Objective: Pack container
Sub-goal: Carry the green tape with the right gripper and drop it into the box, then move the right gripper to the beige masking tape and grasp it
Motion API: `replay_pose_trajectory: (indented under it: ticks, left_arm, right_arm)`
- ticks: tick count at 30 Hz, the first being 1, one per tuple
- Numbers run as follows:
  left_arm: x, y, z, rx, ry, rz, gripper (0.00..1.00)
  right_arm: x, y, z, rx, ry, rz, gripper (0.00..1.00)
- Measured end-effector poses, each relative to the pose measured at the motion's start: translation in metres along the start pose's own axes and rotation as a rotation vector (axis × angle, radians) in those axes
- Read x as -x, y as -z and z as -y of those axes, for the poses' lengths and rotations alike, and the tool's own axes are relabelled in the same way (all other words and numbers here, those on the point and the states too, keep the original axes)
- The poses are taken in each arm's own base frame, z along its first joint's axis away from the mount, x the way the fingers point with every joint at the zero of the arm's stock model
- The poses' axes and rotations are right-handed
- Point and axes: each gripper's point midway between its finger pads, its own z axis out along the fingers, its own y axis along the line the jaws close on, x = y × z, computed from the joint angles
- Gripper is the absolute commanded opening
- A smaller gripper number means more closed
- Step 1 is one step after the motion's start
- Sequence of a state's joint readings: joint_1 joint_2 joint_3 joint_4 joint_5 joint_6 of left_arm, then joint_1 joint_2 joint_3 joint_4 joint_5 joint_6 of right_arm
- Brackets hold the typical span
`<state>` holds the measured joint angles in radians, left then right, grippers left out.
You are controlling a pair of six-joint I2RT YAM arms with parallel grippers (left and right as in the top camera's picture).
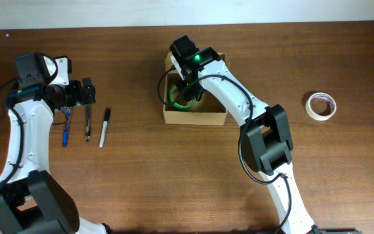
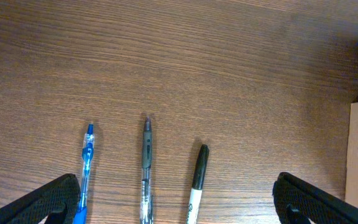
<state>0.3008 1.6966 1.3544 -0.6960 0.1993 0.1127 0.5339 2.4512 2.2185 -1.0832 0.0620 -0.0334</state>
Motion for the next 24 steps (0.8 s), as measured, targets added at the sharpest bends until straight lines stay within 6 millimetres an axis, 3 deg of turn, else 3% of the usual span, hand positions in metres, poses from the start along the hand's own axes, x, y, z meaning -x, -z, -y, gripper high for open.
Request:
replay_pose_trajectory:
  ticks: [2,9,11,13,15,19,22,24]
  left_arm:
    - [0.0,0.0,0.0,0.0,0.0,0.0,0.99]
    - [0.0,0.0,0.0,0.0,0.0,0.0,0.99]
    - [0.0,0.0,0.0,0.0,0.0,0.0,0.99]
    - [0.0,0.0,0.0,0.0,0.0,0.0,0.99]
    - [0.0,0.0,0.0,-0.001,0.0,0.0,0.99]
    - [0.0,0.0,0.001,-0.003,0.0,0.001,0.99]
    - [0.0,0.0,0.001,-0.003,0.0,0.0,0.99]
    - [0.0,0.0,0.001,-0.004,0.0,0.0,0.99]
  right_arm:
    - [0.0,0.0,0.0,0.0,-0.004,0.0,0.13]
    - [-0.021,0.004,0.0,0.003,-0.002,-0.088,0.13]
    - [-0.024,0.015,0.0,0.003,0.0,-0.11,0.13]
    - [-0.023,0.033,0.001,0.004,0.0,-0.118,0.21]
    - [-0.014,0.056,0.003,0.002,0.0,-0.089,0.27]
    - [0.012,0.13,0.011,-0.014,-0.011,0.061,0.34]
    - [0.021,0.205,0.024,-0.065,-0.031,0.217,0.34]
    - [0.016,0.258,0.036,-0.101,-0.054,0.317,0.34]
